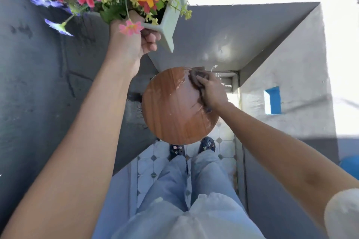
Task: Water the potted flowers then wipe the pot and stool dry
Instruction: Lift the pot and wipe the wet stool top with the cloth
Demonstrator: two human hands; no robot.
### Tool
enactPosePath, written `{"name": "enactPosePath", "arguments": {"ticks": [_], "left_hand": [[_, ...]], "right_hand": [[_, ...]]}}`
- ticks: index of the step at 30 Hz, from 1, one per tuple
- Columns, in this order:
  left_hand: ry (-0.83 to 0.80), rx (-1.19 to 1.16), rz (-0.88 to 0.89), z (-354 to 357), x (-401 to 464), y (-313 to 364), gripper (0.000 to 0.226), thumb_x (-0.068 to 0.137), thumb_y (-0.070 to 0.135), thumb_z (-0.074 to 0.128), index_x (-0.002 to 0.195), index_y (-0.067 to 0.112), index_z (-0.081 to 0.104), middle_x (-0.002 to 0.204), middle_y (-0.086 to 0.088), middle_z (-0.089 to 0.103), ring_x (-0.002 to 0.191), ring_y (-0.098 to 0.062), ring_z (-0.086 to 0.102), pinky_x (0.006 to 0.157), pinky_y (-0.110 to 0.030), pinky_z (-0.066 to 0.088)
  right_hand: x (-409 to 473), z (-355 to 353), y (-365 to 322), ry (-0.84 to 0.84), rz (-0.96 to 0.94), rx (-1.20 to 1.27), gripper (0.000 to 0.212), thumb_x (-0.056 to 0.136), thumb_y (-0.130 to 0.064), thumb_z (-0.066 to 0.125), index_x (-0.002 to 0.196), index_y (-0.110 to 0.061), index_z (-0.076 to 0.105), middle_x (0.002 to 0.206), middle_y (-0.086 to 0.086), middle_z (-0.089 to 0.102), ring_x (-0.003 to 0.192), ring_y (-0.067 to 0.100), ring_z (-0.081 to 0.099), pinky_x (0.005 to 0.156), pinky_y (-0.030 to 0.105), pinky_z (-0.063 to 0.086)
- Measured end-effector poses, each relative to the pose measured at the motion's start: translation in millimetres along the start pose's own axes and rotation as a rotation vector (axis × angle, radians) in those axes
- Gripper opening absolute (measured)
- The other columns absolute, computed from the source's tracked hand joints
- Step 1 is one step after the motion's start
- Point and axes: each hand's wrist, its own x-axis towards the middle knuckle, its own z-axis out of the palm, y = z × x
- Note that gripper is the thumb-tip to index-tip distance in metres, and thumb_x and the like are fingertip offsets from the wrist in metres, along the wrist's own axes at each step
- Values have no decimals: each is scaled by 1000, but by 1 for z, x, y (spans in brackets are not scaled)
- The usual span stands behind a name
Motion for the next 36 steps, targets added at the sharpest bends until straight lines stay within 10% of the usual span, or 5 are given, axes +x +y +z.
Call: {"name": "enactPosePath", "arguments": {"ticks": [15,23,36], "left_hand": [[43,64,-20,-1,19,-2,34,93,4,33,67,4,55,58,-12,59,41,-11,50,42,-21,42],[33,47,-6,-3,22,1,31,96,6,34,71,4,53,61,-13,59,40,-10,52,43,-22,44],[28,76,-20,-8,14,-8,31,97,7,33,74,2,53,66,-16,57,40,-9,53,43,-22,45]], "right_hand": [[-41,68,-146,-420,-646,-177,71,87,-9,68,150,-23,39,137,10,41,121,32,41,85,44,55],[62,-8,-55,39,69,73,28,84,-8,56,110,-12,67,119,14,53,103,35,57,72,33,42],[-90,83,-136,-266,-404,-15,71,89,-5,64,152,-16,35,137,14,39,119,35,38,76,49,56]]}}
